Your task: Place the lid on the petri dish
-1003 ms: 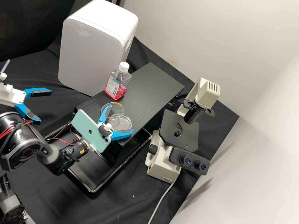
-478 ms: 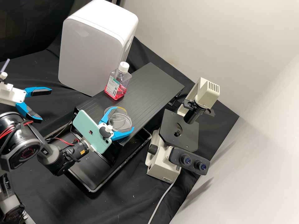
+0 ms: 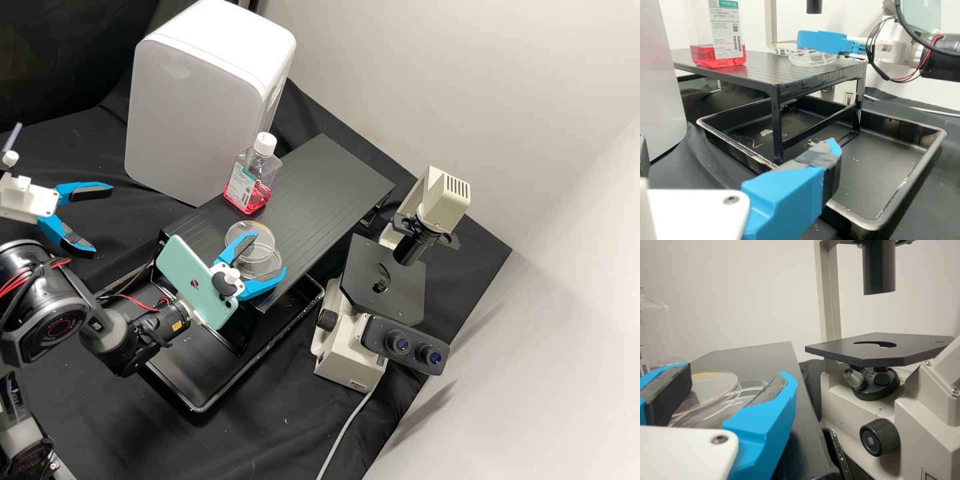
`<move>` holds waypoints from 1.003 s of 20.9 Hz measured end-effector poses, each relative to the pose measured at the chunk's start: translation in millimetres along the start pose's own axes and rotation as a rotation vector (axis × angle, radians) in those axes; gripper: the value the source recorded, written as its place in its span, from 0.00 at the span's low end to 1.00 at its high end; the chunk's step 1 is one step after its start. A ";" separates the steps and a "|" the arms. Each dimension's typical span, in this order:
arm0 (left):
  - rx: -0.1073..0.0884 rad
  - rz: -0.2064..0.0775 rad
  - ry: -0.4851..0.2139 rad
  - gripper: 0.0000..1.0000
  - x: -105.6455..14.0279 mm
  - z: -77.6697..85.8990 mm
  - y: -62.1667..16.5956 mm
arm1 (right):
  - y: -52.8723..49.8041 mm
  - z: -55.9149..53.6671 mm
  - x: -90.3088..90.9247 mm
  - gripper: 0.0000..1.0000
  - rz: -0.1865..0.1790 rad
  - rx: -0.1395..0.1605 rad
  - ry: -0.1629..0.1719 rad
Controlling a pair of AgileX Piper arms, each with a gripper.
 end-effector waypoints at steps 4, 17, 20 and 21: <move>-0.006 -0.005 0.010 1.00 0.5 -1.4 -1.7 | 0.3 -0.3 0.0 0.00 0.006 0.002 0.001; -0.007 0.001 0.014 1.00 3.3 -2.5 -0.6 | -5.4 -4.8 0.6 1.00 -0.002 0.015 0.009; -0.010 -0.007 0.017 1.00 3.8 -3.1 -2.4 | -7.4 -6.3 0.7 1.00 -0.006 0.011 0.012; -0.010 -0.007 0.019 1.00 3.8 -3.3 -2.4 | -8.0 -6.7 0.7 1.00 -0.006 0.013 0.012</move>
